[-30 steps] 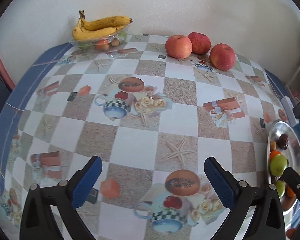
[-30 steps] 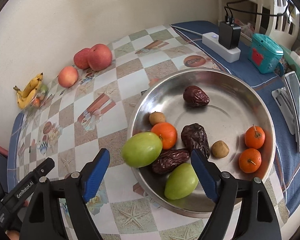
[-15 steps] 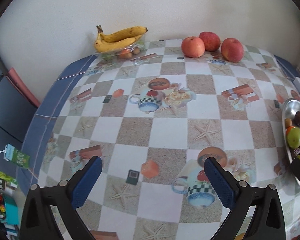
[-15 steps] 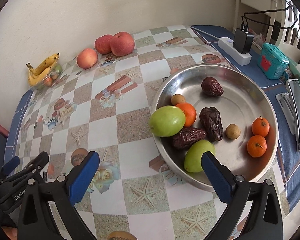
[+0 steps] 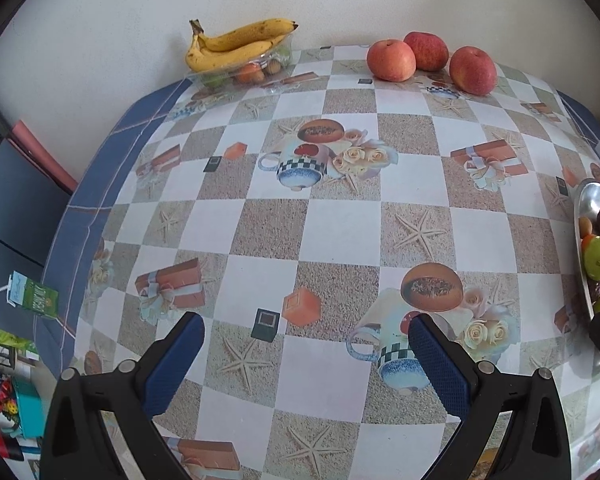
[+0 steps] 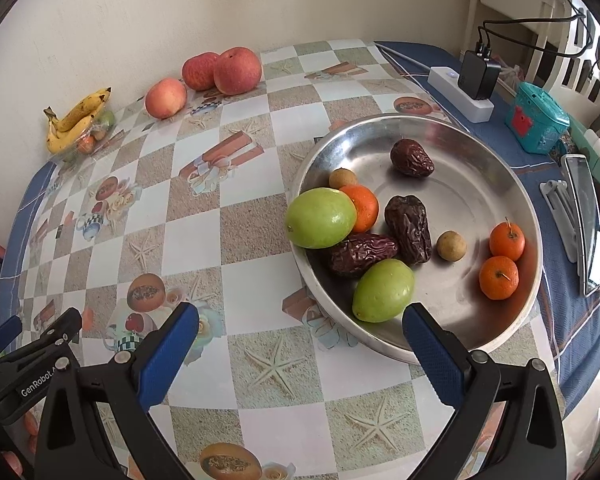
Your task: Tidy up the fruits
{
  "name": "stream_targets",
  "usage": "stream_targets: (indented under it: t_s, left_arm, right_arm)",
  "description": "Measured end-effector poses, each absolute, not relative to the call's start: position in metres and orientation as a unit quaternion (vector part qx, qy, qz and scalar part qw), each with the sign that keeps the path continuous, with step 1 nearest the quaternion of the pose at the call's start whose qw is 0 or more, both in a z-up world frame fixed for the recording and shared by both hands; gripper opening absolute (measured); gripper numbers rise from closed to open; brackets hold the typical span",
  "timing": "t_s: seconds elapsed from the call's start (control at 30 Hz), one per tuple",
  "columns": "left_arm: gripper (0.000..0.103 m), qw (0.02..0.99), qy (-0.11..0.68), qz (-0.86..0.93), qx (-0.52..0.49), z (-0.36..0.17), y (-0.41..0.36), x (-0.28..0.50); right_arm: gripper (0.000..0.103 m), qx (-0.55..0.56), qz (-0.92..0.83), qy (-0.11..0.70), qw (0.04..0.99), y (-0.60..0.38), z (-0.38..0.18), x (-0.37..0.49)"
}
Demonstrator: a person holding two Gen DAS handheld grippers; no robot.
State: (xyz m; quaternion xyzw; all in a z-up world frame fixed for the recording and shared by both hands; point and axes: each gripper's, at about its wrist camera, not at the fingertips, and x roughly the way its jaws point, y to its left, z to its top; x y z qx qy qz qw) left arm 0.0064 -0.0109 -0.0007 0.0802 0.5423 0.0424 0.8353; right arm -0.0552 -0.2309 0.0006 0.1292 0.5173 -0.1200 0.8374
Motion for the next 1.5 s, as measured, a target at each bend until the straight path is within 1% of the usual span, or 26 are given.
stream_targets:
  t_s: [0.5,1.5]
  left_arm:
    - [0.103,0.828,0.555,0.036,0.07,-0.0053,-0.0092,0.0074]
    - [0.103,0.83,0.551,0.046,0.076,-0.0054,-0.0092,0.0074]
  right_arm:
    - [0.102,0.126,-0.122,0.522,0.835,-0.2303,-0.0003,-0.054]
    - [0.102,0.132,-0.117,0.528,0.831,-0.2288,-0.0034,-0.0538]
